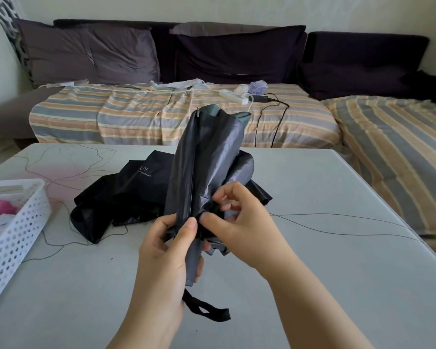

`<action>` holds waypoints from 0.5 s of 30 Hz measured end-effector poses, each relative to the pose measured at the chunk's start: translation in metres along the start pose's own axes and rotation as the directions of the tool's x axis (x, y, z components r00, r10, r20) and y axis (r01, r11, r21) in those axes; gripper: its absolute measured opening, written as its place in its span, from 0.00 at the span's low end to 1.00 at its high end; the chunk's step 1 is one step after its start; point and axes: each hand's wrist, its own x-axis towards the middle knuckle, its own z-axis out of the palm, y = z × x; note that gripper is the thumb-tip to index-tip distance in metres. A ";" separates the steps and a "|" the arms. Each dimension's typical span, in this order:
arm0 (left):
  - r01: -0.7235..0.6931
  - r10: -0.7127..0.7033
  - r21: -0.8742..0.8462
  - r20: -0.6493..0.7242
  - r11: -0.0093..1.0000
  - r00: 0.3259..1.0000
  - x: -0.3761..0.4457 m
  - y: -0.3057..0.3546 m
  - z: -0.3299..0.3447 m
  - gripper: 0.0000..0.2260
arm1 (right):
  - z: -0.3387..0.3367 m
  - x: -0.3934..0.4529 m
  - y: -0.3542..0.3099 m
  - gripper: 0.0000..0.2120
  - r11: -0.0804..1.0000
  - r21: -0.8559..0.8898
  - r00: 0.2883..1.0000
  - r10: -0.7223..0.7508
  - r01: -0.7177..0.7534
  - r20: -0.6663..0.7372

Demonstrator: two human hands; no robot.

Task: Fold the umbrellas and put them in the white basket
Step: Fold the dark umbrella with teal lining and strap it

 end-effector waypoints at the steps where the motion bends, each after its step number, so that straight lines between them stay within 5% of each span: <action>1: 0.006 -0.006 0.000 0.006 1.000 1.000 0.000 -0.001 0.000 0.05 | 0.001 -0.001 -0.002 0.07 1.000 -0.011 1.000 -0.021 0.021 -0.018; 5: 0.022 -0.023 -0.013 -0.023 1.000 0.999 0.001 -0.002 -0.001 0.05 | 0.005 -0.003 0.000 0.09 0.946 -0.218 0.965 -0.258 0.241 -0.054; 8: 0.014 -0.014 -0.014 -0.048 1.000 0.999 0.002 -0.001 -0.001 0.05 | 0.003 0.001 0.007 0.05 0.671 -0.560 0.777 -0.625 0.485 -0.076; 10: 0.009 -0.009 -0.002 -0.045 1.000 0.999 0.001 -0.002 0.000 0.05 | 0.004 0.004 0.011 0.04 0.556 -0.668 0.687 -0.721 0.494 -0.093; 13: 0.009 -0.008 0.033 -0.009 0.999 1.000 -0.004 0.000 0.003 0.04 | 0.008 0.006 0.008 0.14 0.845 -0.472 0.818 -0.447 0.252 -0.362; 15: 0.012 -0.012 0.048 -0.009 0.999 1.000 -0.007 0.000 0.005 0.01 | 0.005 0.008 0.008 0.19 0.936 -0.349 0.874 -0.208 0.047 -0.439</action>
